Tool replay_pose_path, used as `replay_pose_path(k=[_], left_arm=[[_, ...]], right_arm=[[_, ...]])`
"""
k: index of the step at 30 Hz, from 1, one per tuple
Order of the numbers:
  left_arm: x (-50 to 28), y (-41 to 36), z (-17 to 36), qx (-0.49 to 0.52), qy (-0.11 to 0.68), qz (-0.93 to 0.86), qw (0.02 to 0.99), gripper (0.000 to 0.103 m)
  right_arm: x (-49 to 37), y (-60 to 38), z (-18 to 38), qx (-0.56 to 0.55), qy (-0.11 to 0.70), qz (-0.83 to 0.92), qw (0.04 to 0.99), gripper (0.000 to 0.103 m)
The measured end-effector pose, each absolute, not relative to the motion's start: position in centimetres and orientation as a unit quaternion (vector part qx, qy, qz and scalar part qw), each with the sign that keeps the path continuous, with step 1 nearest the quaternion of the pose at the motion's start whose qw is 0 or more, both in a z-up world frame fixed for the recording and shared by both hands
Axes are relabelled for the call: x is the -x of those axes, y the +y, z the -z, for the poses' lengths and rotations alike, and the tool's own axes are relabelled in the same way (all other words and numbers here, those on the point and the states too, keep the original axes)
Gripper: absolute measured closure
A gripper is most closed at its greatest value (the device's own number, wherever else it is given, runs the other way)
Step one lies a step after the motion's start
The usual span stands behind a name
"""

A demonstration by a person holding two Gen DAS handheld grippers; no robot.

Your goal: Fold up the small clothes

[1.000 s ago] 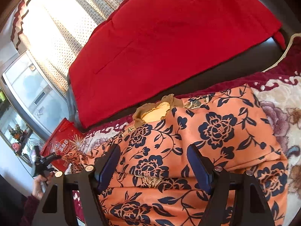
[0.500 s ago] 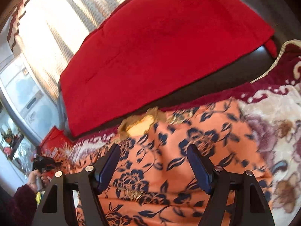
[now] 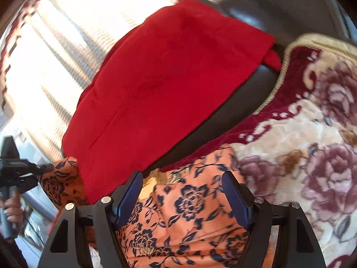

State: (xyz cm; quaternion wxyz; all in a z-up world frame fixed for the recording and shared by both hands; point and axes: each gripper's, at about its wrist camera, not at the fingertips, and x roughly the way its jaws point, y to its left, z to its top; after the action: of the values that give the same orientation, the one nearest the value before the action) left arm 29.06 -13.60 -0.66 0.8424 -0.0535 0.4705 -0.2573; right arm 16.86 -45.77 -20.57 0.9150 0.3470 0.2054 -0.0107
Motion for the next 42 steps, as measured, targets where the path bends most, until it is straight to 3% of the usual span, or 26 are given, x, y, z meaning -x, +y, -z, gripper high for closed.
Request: replay_pose_path(k=[1,2,5,8,13,19,25,26,27,28,33,36,40,42], left_arm=[[-28.3,-15.1,0.1,0.041,0.464,0.275,0.841,0.042],[-27.2,-16.2,-0.6,0.024,0.444,0.281,0.850,0.033],[-25.7,-17.0,-1.6,-0.028,0.393,0.271,0.878,0.031],[-26.4,-14.8,0.0,-0.027,0.390,0.242,0.888,0.029],[-28.9,-9.7,9.2,-0.045,0.421,0.114,0.898,0.029],[-30.1,-4.2,22.2,0.011,0.494,0.022,0.869,0.029],[-28.4,-4.1,27.7,0.008,0.475,-0.020,0.880,0.030],[-28.3,-4.4,27.8,-0.002,0.471,-0.024,0.882,0.030],[-28.3,-4.7,27.7,-0.008,0.467,-0.027,0.884,0.030],[-28.3,-4.9,27.2,-0.009,0.456,-0.026,0.890,0.031],[-28.3,-3.7,25.8,-0.004,0.434,-0.047,0.900,0.031],[-28.3,-2.8,25.8,0.005,0.431,-0.054,0.901,0.031],[-28.1,-1.7,26.1,-0.011,0.430,-0.070,0.900,0.031],[-28.2,-1.3,26.4,-0.019,0.431,-0.076,0.899,0.031]], right_arm=[[-16.8,-46.5,20.8,-0.361,0.209,0.013,0.909,0.027],[-16.8,-46.9,21.0,-0.368,0.213,0.012,0.905,0.027],[-16.9,-47.3,21.3,-0.376,0.222,0.008,0.900,0.027],[-17.5,-46.8,21.4,-0.365,0.231,0.001,0.902,0.027],[-21.0,-44.7,23.0,-0.370,0.285,-0.045,0.883,0.027],[-24.9,-45.0,25.5,-0.442,0.303,-0.059,0.842,0.027],[-29.7,-42.9,27.3,-0.429,0.326,-0.069,0.840,0.027],[-30.2,-42.6,27.6,-0.420,0.323,-0.073,0.845,0.038],[-30.6,-42.3,27.8,-0.416,0.322,-0.079,0.847,0.077],[-30.9,-41.8,27.9,-0.410,0.326,-0.085,0.848,0.097],[-24.4,-40.8,21.3,-0.373,0.210,-0.083,0.900,0.099],[-18.8,-40.0,17.2,-0.286,0.119,-0.097,0.946,0.099],[-19.0,-42.1,19.8,-0.238,0.223,0.020,0.945,0.094],[-19.1,-44.7,21.5,-0.279,0.272,0.049,0.920,0.083]])
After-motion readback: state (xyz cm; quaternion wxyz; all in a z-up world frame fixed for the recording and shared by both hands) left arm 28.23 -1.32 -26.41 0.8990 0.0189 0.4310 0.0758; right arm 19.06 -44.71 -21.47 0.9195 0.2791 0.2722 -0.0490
